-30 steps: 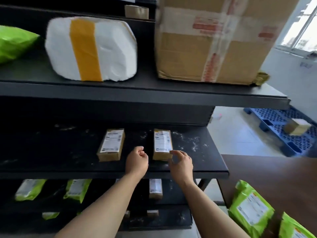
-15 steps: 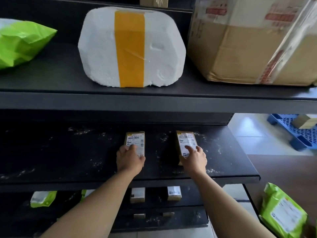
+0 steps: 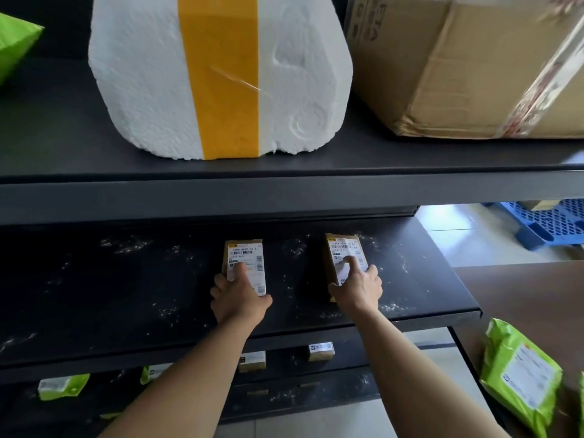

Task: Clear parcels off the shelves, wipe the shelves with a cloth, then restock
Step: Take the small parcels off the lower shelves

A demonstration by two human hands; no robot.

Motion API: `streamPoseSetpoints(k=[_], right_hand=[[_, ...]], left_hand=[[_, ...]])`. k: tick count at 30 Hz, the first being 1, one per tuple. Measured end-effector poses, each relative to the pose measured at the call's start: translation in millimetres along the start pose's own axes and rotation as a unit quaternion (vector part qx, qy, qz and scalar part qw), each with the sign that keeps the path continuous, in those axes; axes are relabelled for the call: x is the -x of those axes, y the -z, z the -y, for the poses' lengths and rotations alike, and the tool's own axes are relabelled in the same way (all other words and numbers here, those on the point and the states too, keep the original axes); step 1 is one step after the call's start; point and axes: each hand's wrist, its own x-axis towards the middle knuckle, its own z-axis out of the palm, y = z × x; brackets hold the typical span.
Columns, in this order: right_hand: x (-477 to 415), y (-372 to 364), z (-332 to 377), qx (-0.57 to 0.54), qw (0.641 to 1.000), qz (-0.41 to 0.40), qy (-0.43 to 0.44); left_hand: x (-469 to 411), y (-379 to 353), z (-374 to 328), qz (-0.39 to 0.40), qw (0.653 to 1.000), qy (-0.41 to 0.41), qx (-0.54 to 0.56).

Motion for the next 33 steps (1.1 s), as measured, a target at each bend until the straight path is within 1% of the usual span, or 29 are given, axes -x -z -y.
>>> streamPoseSetpoints(k=[5,11,16,25,33], right_hand=[[13,2,-6,-0.014,1.0,-0.02,0.008],[37,16,-27,-0.045,0.997,-0.066,-0.008],[60,31,-59,-0.07,0.992,-0.096,-0.045],[107,77,-151,-0.093,0.975,-0.153,-0.129],[150,124,-266,-0.101,0.956,-0.188,-0.202]], left_hand=[[3,-1,0,-0.01,1.0,-0.006,0.001],[22,-3,-14,-0.006,0.998,-0.059,0.03],[49,-10,-37,0.012,0.993,-0.111,0.036],[117,-40,-100,0.063,0.977,-0.2,0.043],[209,-91,-170,0.11,0.956,-0.269,0.035]])
